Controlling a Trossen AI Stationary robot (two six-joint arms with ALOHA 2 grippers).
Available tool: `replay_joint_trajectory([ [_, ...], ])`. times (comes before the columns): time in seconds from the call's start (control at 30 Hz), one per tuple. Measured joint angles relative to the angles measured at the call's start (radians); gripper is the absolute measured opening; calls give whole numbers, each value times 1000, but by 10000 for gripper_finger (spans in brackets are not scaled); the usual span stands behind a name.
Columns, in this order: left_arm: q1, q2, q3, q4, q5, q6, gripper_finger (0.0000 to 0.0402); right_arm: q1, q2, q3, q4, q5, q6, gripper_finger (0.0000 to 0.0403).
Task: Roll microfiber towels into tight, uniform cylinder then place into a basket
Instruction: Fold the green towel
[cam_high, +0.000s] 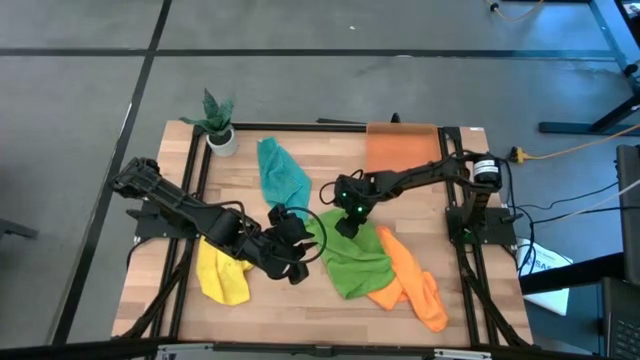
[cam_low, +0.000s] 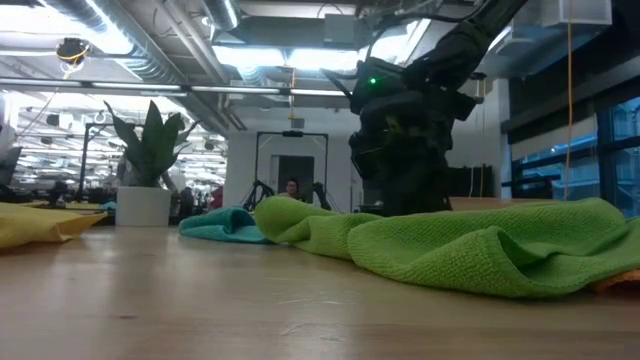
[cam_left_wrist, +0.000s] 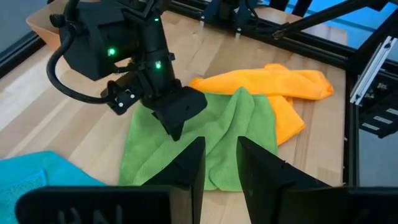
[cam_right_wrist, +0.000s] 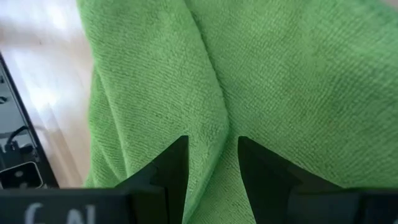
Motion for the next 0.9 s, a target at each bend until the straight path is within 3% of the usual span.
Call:
replay_joint_trajectory([
  [0.63, 0, 0, 0, 0, 1, 0, 82, 6, 21, 0, 66, -4, -6, 139],
  [0.9, 0, 0, 0, 0, 1, 0, 82, 6, 20, 1, 70, 12, -3, 88],
])
